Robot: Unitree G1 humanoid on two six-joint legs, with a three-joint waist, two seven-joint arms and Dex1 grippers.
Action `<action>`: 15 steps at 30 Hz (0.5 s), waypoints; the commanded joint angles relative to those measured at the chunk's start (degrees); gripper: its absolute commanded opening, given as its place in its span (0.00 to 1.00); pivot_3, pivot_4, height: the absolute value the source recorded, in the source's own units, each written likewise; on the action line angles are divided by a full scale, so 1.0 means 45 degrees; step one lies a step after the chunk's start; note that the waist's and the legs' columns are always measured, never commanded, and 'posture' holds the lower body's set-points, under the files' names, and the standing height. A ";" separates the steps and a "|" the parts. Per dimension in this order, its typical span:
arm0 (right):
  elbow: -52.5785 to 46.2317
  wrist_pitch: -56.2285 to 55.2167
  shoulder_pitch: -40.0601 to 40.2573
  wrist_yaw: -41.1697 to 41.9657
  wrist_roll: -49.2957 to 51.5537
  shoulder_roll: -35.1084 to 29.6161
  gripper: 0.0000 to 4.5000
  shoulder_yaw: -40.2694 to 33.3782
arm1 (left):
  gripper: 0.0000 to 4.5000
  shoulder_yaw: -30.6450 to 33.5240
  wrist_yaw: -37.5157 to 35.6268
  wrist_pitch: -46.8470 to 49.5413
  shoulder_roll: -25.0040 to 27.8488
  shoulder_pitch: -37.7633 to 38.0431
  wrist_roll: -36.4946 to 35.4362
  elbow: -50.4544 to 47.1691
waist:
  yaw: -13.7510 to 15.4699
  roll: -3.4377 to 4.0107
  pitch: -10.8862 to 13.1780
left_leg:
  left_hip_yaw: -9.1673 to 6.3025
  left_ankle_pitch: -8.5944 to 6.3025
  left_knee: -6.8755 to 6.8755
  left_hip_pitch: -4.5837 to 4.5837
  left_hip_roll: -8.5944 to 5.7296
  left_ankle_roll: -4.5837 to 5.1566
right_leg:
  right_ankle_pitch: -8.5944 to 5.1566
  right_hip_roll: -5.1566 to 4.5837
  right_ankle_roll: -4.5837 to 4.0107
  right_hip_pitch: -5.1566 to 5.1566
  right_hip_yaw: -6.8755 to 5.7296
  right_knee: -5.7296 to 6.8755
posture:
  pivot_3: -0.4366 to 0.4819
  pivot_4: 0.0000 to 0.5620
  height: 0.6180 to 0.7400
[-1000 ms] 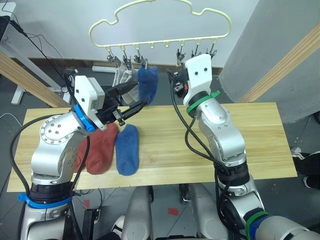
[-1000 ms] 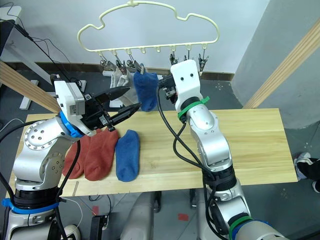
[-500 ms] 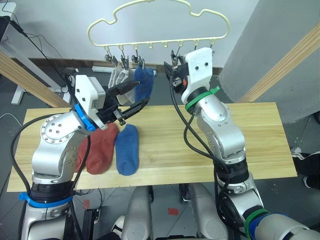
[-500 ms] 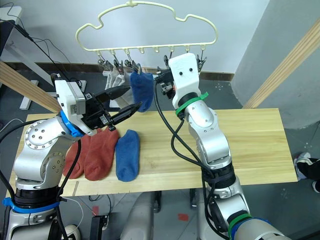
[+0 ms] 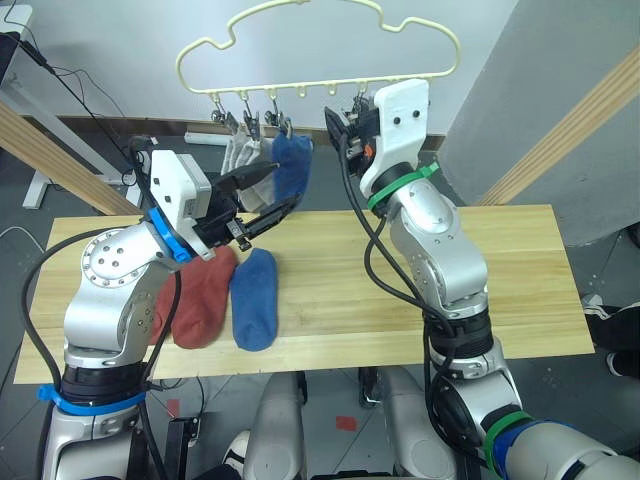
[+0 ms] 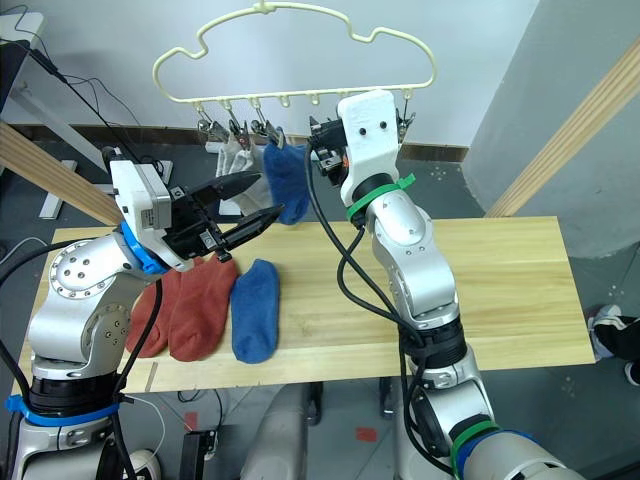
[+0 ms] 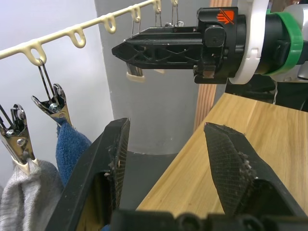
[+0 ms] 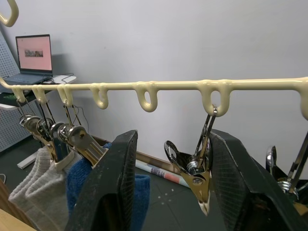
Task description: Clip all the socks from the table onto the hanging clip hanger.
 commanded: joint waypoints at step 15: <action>-0.0170 -0.0464 -0.0359 -0.0236 0.0240 0.0227 0.00 -0.0196 | 0.59 0.0301 0.0425 -0.0048 0.0066 0.0240 -0.0002 -0.0307 | -0.0004 0.0000 0.0000 | 0.0001 0.0000 0.0000 0.0000 0.0000 0.0000 | 0.0001 0.0000 -0.0001 -0.0001 0.0000 0.0003 | 0.45 0.76 0.96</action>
